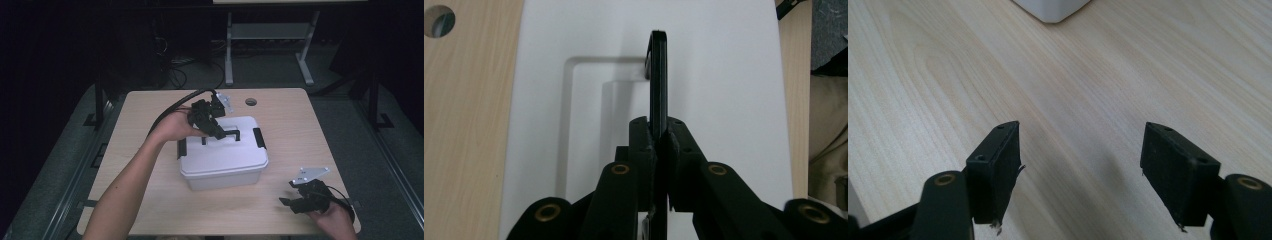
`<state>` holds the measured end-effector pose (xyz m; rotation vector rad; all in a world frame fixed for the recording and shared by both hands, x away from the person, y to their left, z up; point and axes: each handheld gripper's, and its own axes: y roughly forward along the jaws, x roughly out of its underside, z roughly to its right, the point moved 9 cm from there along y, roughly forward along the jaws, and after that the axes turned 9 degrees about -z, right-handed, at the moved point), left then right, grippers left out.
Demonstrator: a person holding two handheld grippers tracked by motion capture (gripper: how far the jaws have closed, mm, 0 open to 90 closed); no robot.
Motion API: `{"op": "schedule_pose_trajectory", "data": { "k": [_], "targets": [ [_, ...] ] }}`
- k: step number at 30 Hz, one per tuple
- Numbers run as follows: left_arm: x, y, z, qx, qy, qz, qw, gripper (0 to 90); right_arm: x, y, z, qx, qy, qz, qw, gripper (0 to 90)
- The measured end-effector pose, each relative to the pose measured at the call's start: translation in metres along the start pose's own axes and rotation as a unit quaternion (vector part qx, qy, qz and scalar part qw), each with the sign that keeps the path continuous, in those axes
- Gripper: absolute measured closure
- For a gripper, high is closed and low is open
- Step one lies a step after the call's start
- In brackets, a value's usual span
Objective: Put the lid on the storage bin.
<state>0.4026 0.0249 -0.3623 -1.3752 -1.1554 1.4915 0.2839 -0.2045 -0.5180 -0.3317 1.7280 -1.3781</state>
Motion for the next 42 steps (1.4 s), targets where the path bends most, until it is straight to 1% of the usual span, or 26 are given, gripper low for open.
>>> {"op": "schedule_pose_trajectory", "data": {
  "k": [1,2,4,6,8,9,10,11,16,18,20,22,24,27,29,30,34,38,39,42],
  "targets": [
    [0.001,0.0,0.0,-0.001,0.001,-0.002,1.0,81.5,0.0,0.0,0.0,-0.001,0.001,0.0,1.0,31.6],
    [0.003,0.001,0.001,0.001,-0.003,-0.003,1.0,80.9,0.0,0.0,0.0,-0.001,0.0,0.0,1.0,31.6],
    [0.007,0.0,0.001,-0.002,0.0,-0.007,1.0,79.7,-0.001,0.001,-0.001,-0.002,0.0,-0.001,1.0,31.6],
    [0.011,0.0,0.001,0.001,-0.005,-0.003,1.0,79.1,-0.001,0.001,-0.001,-0.004,0.001,0.0,1.0,31.6],
    [0.015,-0.001,0.002,-0.003,-0.001,-0.009,0.9999,78.8,-0.001,0.002,-0.001,-0.004,0.001,-0.001,1.0,31.6],
    [0.016,-0.002,0.003,-0.002,-0.005,-0.006,1.0,78.8,-0.001,0.002,-0.001,-0.004,0.001,0.0,1.0,31.6],
    [0.017,-0.004,0.003,-0.004,-0.001,-0.006,1.0,78.8,-0.001,0.001,-0.001,-0.003,0.001,0.0,1.0,31.6],
    [0.018,-0.005,0.003,-0.004,-0.002,-0.004,1.0,78.8,-0.001,0.001,-0.001,-0.003,0.002,0.0,1.0,31.6],
    [0.027,-0.01,0.004,-0.016,-0.006,-0.008,0.9998,78.1,-0.001,0.002,-0.002,-0.004,0.0,-0.001,1.0,31.6],
    [0.03,-0.012,0.004,-0.019,-0.004,-0.01,0.9998,78.1,-0.002,0.002,-0.002,-0.004,0.002,-0.002,1.0,31.6],
    [0.033,-0.013,0.005,-0.022,-0.002,-0.013,0.9997,78.0,-0.002,0.003,-0.002,-0.004,-0.001,-0.002,1.0,31.6],
    [0.036,-0.013,0.004,-0.028,-0.001,-0.018,0.9995,78.8,-0.003,0.003,-0.003,-0.004,-0.003,-0.002,1.0,31.6],
    [0.038,-0.013,0.003,-0.034,-0.002,-0.014,0.9993,82.7,-0.003,0.003,-0.003,-0.005,-0.001,-0.003,1.0,31.6],
    [0.039,-0.013,0.003,-0.031,0.001,-0.01,0.9995,83.8,-0.003,0.003,-0.002,-0.004,-0.003,-0.001,1.0,31.6],
    [0.039,-0.013,0.001,-0.032,0.006,-0.012,0.9994,84.0,-0.003,0.003,-0.002,-0.004,-0.002,-0.001,1.0,31.6],
    [0.04,-0.014,0.001,-0.031,0.007,-0.013,0.9994,84.0,-0.003,0.003,-0.002,-0.005,-0.002,-0.002,1.0,31.6],
    [0.041,-0.014,-0.003,-0.038,0.009,-0.014,0.9991,83.6,-0.003,0.004,-0.002,-0.007,0.0,-0.003,1.0,31.6],
    [0.043,-0.015,-0.009,-0.038,0.007,-0.016,0.9991,82.9,-0.001,0.004,0.0,-0.005,-0.002,-0.004,1.0,31.6],
    [0.043,-0.014,-0.01,-0.04,0.003,-0.014,0.9991,82.8,-0.001,0.004,-0.001,-0.005,0.0,-0.004,1.0,31.6],
    [0.044,-0.015,-0.013,-0.045,0.0,-0.012,0.9989,82.4,-0.001,0.004,-0.001,-0.005,0.002,-0.004,1.0,31.6]
  ]
}}
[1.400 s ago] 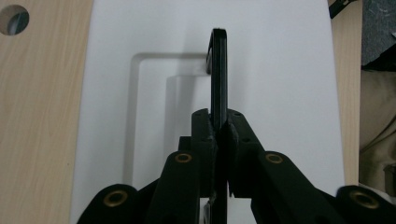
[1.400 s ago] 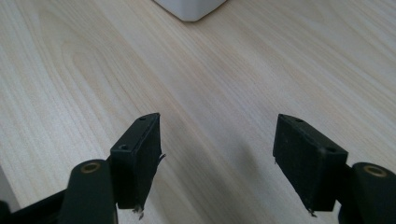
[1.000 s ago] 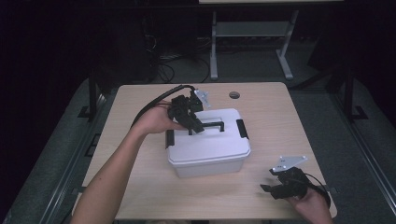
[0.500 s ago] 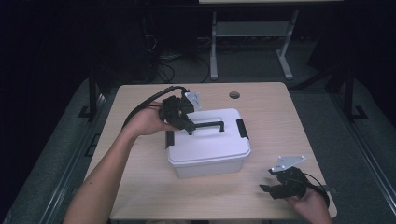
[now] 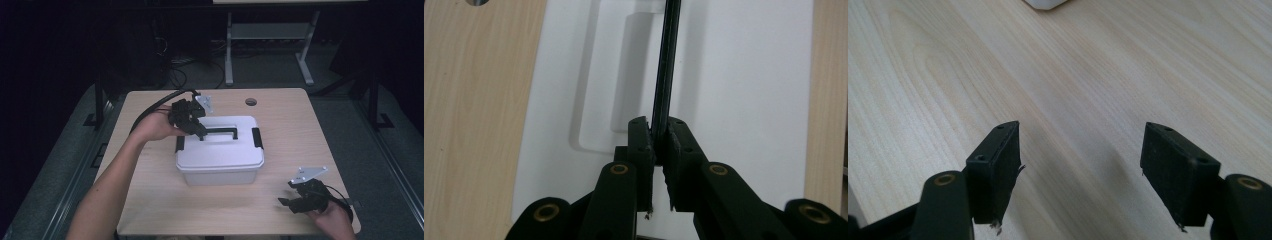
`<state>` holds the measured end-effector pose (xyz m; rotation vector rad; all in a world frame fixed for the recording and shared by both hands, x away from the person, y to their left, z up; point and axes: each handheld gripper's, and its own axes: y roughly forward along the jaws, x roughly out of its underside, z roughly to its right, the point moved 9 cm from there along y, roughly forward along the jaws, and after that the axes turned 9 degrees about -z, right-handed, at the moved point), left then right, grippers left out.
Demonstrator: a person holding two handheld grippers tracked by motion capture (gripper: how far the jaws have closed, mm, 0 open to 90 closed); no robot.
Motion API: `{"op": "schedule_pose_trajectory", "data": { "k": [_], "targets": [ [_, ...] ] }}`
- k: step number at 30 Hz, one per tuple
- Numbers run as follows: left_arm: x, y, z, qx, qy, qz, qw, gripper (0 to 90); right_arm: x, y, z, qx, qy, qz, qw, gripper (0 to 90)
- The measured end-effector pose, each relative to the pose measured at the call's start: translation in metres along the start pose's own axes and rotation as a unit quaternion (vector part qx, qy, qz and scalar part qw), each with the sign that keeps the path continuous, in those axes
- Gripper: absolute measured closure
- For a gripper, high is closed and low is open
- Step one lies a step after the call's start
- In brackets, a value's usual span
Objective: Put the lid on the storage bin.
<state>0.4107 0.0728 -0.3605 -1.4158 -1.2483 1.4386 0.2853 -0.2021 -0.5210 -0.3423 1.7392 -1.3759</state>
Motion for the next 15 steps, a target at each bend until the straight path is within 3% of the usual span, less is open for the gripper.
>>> {"op": "schedule_pose_trajectory", "data": {
  "k": [15],
  "targets": [
    [0.0038,-0.0019,-0.0061,-0.011,-0.013,-0.002,0.9999,79.4,-0.0006,0.0,-0.0003,0.0,0.001,0.0,1.0,31.6]
  ]
}}
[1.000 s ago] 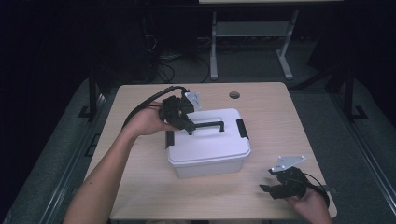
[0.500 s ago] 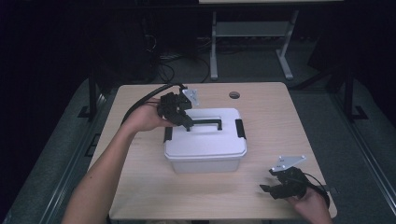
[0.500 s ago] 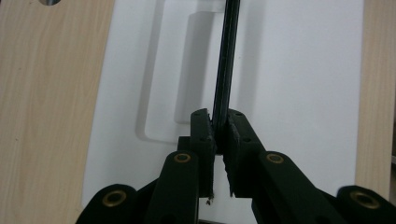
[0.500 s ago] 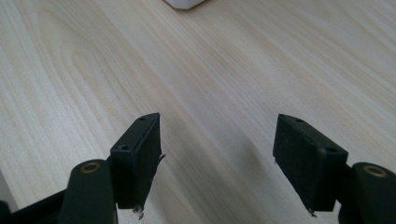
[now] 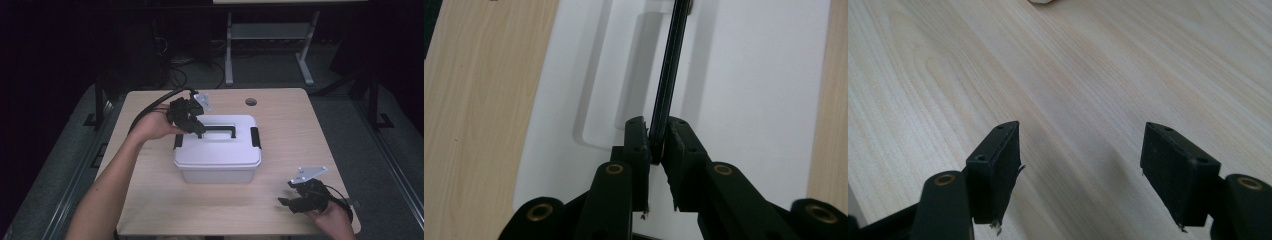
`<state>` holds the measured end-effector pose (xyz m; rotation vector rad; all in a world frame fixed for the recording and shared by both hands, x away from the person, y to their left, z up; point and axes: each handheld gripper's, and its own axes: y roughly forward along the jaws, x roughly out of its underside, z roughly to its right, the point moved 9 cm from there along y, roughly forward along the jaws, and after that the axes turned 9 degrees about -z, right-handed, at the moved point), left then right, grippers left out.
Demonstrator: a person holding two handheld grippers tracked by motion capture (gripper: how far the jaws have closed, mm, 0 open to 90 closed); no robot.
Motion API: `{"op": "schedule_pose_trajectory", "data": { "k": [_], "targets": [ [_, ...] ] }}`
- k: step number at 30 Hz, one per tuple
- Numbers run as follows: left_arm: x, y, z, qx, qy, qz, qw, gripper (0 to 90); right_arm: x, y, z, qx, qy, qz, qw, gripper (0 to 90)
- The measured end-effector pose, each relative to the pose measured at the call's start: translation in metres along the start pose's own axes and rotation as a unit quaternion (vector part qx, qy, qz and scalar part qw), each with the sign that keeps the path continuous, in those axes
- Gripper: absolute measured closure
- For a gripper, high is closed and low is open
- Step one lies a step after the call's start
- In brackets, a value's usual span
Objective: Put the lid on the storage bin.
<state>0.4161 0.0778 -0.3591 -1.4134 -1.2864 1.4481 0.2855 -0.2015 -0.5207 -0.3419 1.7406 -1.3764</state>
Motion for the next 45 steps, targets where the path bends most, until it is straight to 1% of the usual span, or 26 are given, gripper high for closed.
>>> {"op": "schedule_pose_trajectory", "data": {
  "k": [2,4,5,6,8,11,13,15,16,17,20,21,23,25,28,37,40,42,45],
  "targets": [
    [0.0,-0.002,0.001,0.004,-0.002,0.005,1.0,76.2,0.0,0.0,0.0,0.0,-0.001,0.0,1.0,31.5],
    [0.0,-0.004,0.002,0.001,-0.001,0.01,0.9999,74.5,0.0,0.0,0.001,0.002,-0.002,0.0,1.0,31.5],
    [0.001,-0.005,0.002,0.002,-0.001,0.01,0.9999,73.1,0.0,0.0,0.0,0.002,-0.002,0.0,1.0,31.4],
    [0.002,-0.006,0.003,0.008,-0.002,0.01,0.9999,71.8,0.0,0.0,0.001,0.003,-0.002,0.0,1.0,31.2],
    [0.004,-0.006,0.005,0.008,-0.003,0.006,1.0,68.3,-0.001,-0.001,0.0,0.004,-0.002,0.002,1.0,31.2],
    [0.005,-0.008,0.006,0.008,-0.002,0.012,0.9999,64.9,-0.001,-0.001,0.0,0.004,0.002,0.003,1.0,31.1],
    [0.007,-0.009,0.007,0.011,-0.007,0.019,0.9997,62.9,-0.001,-0.002,0.001,0.007,0.001,0.005,1.0,31.0],
    [0.01,-0.01,0.009,0.013,-0.009,0.019,0.9997,60.8,-0.001,-0.003,0.001,0.008,0.001,0.006,0.9999,30.7],
    [0.012,-0.011,0.009,0.013,-0.013,0.021,0.9996,60.3,-0.001,-0.003,0.001,0.007,0.002,0.006,1.0,30.6],
    [0.013,-0.012,0.009,0.013,-0.014,0.019,0.9996,59.5,-0.001,-0.002,0.001,0.007,0.002,0.005,1.0,30.6],
    [0.016,-0.015,0.011,0.017,-0.017,0.027,0.9994,57.7,-0.001,-0.002,0.001,0.007,0.001,0.004,1.0,30.5],
    [0.017,-0.015,0.013,0.018,-0.02,0.03,0.9992,57.1,-0.002,-0.002,0.001,0.007,0.001,0.004,1.0,30.4],
    [0.02,-0.017,0.014,0.015,-0.017,0.027,0.9994,56.0,-0.003,-0.001,0.001,0.008,-0.002,0.004,1.0,30.4],
    [0.023,-0.018,0.015,0.013,-0.021,0.026,0.9994,55.6,-0.004,-0.001,0.0,0.007,-0.003,0.004,1.0,30.4],
    [0.027,-0.021,0.017,0.013,-0.027,0.033,0.999,55.0,-0.004,-0.001,0.0,0.008,-0.002,0.003,1.0,30.3],
    [0.044,-0.026,0.023,0.007,-0.039,0.039,0.9985,54.5,-0.003,-0.003,-0.001,0.012,-0.004,0.003,0.9999,30.3],
    [0.051,-0.028,0.024,0.004,-0.047,0.043,0.998,53.8,-0.003,-0.003,-0.001,0.013,-0.005,0.003,0.9999,30.3],
    [0.055,-0.029,0.025,0.006,-0.055,0.046,0.9974,53.2,-0.004,-0.003,-0.002,0.014,-0.006,0.003,0.9999,30.2],
    [0.063,-0.029,0.025,0.004,-0.063,0.046,0.9969,52.1,-0.005,-0.003,-0.002,0.015,-0.007,0.003,0.9999,30.2]
  ]
}}
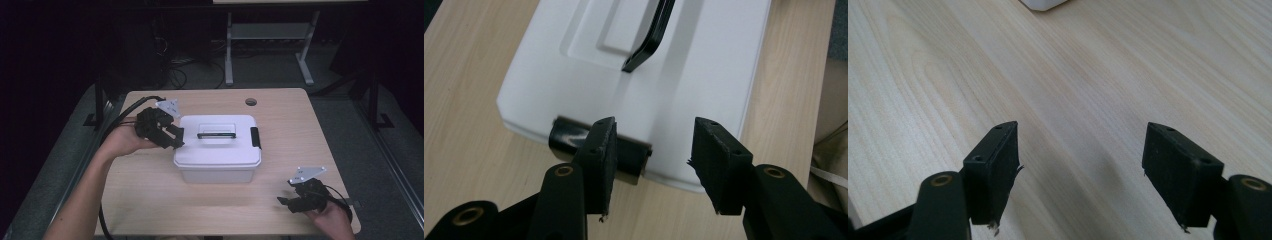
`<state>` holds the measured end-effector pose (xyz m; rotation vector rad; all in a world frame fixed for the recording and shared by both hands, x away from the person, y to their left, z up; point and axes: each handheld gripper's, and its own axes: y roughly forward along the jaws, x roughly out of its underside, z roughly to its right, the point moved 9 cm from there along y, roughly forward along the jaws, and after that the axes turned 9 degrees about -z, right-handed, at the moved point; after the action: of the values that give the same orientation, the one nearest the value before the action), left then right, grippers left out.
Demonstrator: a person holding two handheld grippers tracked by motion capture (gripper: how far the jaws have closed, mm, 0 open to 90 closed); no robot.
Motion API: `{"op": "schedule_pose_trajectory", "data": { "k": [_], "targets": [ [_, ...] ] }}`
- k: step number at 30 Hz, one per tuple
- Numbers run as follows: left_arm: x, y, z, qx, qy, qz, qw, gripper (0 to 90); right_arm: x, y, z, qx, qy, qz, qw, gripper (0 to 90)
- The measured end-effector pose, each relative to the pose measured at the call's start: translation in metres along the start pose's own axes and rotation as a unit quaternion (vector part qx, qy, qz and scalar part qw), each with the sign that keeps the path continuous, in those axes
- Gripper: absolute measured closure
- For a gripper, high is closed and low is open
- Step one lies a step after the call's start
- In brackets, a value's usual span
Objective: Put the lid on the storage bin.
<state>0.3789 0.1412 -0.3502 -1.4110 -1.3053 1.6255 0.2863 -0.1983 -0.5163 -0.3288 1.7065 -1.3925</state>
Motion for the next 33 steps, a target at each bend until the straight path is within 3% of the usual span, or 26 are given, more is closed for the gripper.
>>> {"op": "schedule_pose_trajectory", "data": {
  "k": [24,33],
  "targets": [
    [0.049,0.003,0.002,0.001,-0.046,0.01,0.9989,47.3,-0.001,0.0,0.0,0.003,-0.002,-0.004,1.0,30.1],
    [0.068,0.008,0.003,0.004,-0.071,0.017,0.9973,46.2,0.0,0.001,0.001,0.007,-0.002,-0.006,1.0,30.1]
  ]
}}
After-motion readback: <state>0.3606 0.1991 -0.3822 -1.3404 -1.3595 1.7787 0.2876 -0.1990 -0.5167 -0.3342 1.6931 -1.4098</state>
